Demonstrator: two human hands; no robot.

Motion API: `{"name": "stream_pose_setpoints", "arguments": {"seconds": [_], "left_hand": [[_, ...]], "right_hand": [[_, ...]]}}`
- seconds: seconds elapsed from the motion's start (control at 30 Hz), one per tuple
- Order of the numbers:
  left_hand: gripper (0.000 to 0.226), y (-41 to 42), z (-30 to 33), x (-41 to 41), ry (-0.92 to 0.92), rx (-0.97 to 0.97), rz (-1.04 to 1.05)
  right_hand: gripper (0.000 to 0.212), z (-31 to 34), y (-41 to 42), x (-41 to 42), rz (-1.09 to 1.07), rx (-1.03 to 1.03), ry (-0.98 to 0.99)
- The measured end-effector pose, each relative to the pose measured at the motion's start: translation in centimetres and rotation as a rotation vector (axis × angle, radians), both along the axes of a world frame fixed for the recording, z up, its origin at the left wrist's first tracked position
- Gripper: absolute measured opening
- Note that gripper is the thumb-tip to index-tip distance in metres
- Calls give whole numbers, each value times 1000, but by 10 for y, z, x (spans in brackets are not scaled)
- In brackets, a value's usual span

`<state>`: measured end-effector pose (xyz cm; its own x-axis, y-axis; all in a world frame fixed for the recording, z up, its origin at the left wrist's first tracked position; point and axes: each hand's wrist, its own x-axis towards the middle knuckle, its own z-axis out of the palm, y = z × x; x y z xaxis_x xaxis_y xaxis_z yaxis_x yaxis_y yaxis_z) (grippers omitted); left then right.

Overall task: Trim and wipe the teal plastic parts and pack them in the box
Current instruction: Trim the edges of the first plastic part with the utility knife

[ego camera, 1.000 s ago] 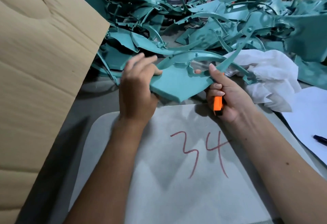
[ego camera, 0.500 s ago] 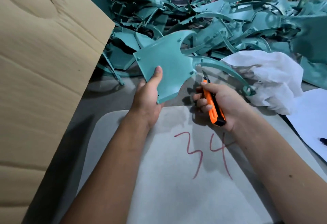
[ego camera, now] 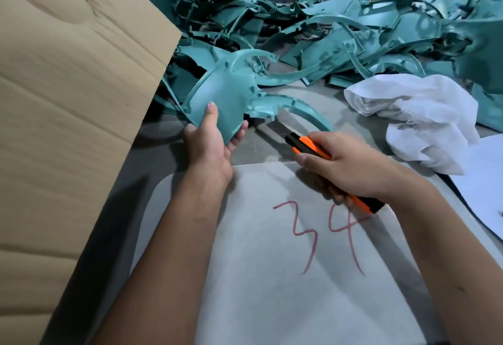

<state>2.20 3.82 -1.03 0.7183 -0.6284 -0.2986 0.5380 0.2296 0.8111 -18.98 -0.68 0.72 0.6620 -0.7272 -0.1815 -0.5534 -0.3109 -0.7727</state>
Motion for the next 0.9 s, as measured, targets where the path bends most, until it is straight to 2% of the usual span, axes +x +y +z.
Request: {"name": "stream_pose_setpoints", "arguments": {"seconds": [0.13, 0.2, 0.3, 0.37, 0.4, 0.47, 0.57, 0.7, 0.8, 0.9], "left_hand": [[39, -3, 0, 3, -2, 73, 39], [36, -3, -1, 3, 4, 70, 37], [28, -1, 2, 2, 30, 32, 19], [20, 1, 4, 0, 30, -4, -4], [18, 2, 5, -1, 24, -22, -30], [22, 4, 5, -4, 41, -73, -125], [32, 5, 5, -7, 127, -135, -240], [17, 4, 6, -8, 184, -170, -233], [5, 5, 6, -9, 136, -123, -242], [7, 5, 6, -8, 78, -145, -282]], "right_hand": [[28, -10, -5, 5, -34, -210, -43], [29, -17, -15, 7, -194, -291, -140], [26, -20, -35, 2, -520, -204, -350], [25, -21, -43, -3, -620, -106, -433], [26, -23, -45, -5, -631, -135, -409], [29, -26, -45, -7, -585, -341, -283], [23, -20, -32, -4, -444, -511, -330], [25, -12, -11, 7, -187, -637, -337], [34, -12, 4, 19, -78, -694, -284], [36, -13, 9, 26, -30, -749, -223]]}}
